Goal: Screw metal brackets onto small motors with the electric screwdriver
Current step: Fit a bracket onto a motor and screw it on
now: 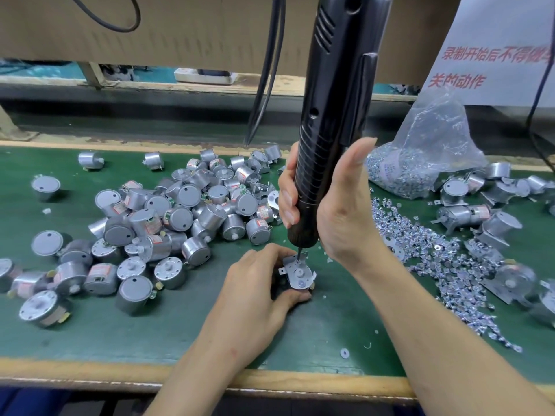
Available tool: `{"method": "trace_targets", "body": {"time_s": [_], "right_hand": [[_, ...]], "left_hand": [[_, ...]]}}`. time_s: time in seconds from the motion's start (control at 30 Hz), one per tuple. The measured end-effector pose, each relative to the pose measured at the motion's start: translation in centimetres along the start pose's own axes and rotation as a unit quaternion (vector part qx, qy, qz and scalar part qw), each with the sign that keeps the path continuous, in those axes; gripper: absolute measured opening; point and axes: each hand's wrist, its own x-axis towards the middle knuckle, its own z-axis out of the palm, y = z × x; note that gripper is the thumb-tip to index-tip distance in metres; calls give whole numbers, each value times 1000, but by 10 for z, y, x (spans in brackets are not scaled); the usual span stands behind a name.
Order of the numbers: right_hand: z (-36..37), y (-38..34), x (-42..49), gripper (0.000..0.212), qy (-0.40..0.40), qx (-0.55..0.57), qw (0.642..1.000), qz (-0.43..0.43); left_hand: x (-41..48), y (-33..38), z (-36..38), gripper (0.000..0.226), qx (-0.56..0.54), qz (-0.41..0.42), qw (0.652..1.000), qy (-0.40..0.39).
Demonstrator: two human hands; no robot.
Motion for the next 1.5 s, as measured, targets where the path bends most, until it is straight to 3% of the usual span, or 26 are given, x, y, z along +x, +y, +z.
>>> {"method": "trace_targets", "body": {"time_s": [1.03,1.5], "right_hand": [[4,7,-2,67,18,-35,999,31],[2,8,-5,76,48,-53,997,11]], "left_hand": [[1,3,-1,42,8,6,1000,6],[0,3,0,42,7,11,1000,10]]}}
